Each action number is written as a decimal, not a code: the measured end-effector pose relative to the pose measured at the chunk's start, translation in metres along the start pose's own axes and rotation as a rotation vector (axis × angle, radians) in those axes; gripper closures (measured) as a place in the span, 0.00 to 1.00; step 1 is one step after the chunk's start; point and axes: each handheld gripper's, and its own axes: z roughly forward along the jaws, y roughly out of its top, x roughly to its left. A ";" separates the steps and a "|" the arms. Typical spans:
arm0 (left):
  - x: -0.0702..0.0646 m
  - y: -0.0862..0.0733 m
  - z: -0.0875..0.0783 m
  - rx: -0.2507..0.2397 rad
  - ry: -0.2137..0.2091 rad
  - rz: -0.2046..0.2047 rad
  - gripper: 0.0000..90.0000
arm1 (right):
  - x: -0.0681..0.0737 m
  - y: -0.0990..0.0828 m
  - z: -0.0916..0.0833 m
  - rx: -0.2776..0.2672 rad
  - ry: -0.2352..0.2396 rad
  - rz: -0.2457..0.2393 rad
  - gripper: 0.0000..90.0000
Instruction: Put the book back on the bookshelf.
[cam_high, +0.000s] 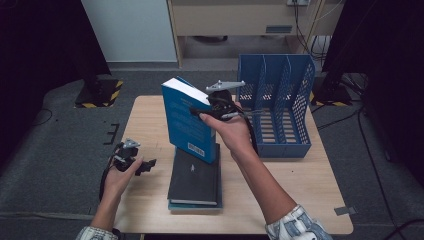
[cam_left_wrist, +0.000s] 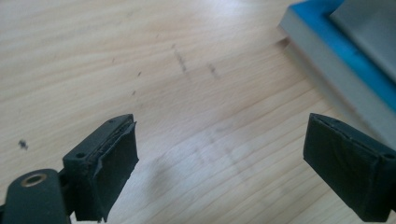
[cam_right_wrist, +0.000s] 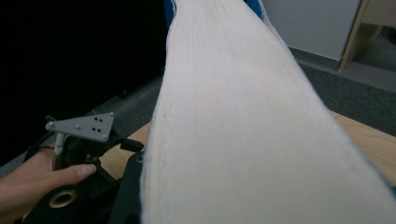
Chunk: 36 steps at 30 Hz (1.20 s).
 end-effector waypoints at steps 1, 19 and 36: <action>0.000 -0.003 0.002 0.009 0.002 0.001 0.11 | -0.001 0.002 0.001 0.003 -0.003 0.006 0.68; -0.011 -0.012 0.022 0.114 0.017 0.043 0.09 | -0.020 0.015 -0.038 -0.007 -0.077 0.094 0.68; -0.011 -0.020 0.023 0.059 0.026 0.028 0.01 | -0.044 0.012 -0.102 -0.064 -0.157 0.142 0.68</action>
